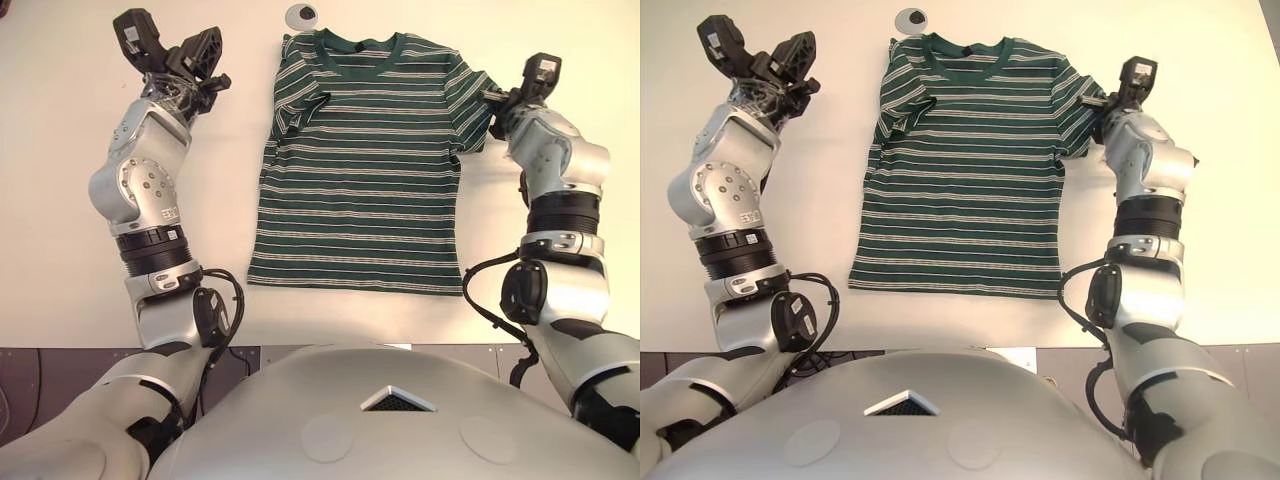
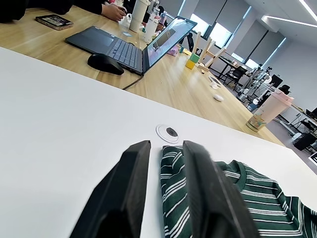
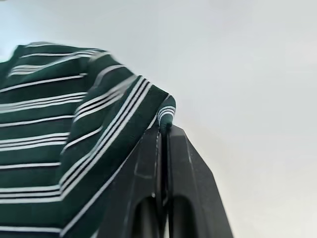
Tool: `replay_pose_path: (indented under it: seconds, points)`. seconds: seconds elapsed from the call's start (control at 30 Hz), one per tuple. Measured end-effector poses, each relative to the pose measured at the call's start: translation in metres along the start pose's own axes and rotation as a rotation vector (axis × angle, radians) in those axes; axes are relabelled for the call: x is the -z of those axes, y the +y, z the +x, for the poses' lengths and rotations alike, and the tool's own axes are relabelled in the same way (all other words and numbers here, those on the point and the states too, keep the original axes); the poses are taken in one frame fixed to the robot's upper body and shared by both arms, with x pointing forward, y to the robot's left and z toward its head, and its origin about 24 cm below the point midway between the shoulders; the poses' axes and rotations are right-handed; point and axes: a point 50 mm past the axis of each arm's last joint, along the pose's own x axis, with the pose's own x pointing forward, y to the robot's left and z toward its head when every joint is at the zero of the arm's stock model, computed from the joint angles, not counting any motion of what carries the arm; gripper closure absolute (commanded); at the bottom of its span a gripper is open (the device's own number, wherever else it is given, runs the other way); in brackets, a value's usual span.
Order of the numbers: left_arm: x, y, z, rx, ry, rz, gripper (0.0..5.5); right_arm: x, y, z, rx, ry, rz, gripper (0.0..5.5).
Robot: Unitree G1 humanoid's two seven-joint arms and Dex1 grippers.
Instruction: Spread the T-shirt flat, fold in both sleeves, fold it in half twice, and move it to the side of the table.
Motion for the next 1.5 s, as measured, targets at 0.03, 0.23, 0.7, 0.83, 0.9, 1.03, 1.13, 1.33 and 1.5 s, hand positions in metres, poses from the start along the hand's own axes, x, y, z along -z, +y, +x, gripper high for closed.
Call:
replay_pose_path:
  seconds: [0.03,0.23,0.7,0.83,0.9,1.03,1.13,1.33,1.5]
  points:
    - [0.0,0.0,0.0,0.0,-0.001,0.0,4.32,-0.003,0.003,0.0,-0.007,-0.013,-0.033,5.47]
    - [0.002,-0.003,0.002,0.01,0.007,0.007,4.32,-0.019,0.03,-0.005,-0.088,-0.095,-0.213,5.47]
    - [0.008,-0.007,0.005,0.015,0.021,0.001,4.32,0.0,0.079,-0.012,-0.279,-0.036,-0.369,5.47]
    - [0.008,-0.007,0.005,0.015,0.021,0.001,4.32,0.007,0.091,-0.011,-0.333,-0.019,-0.362,5.05]
    - [0.009,-0.008,0.005,0.017,0.022,-0.003,4.32,0.009,0.096,-0.012,-0.378,-0.008,-0.366,4.92]
    - [0.009,-0.008,0.005,0.017,0.021,-0.003,4.32,0.0,0.099,-0.019,-0.494,0.0,-0.279,4.92]
    - [0.009,-0.008,0.005,0.016,0.02,-0.004,4.32,-0.022,0.092,-0.024,-0.52,-0.033,-0.186,4.92]
    - [0.006,-0.007,0.004,0.011,0.011,-0.005,4.32,-0.077,0.048,-0.035,-0.441,-0.133,-0.174,4.92]
    - [0.005,-0.006,0.001,0.001,0.001,-0.003,4.32,-0.044,0.033,-0.037,-0.531,-0.003,-0.276,4.92]
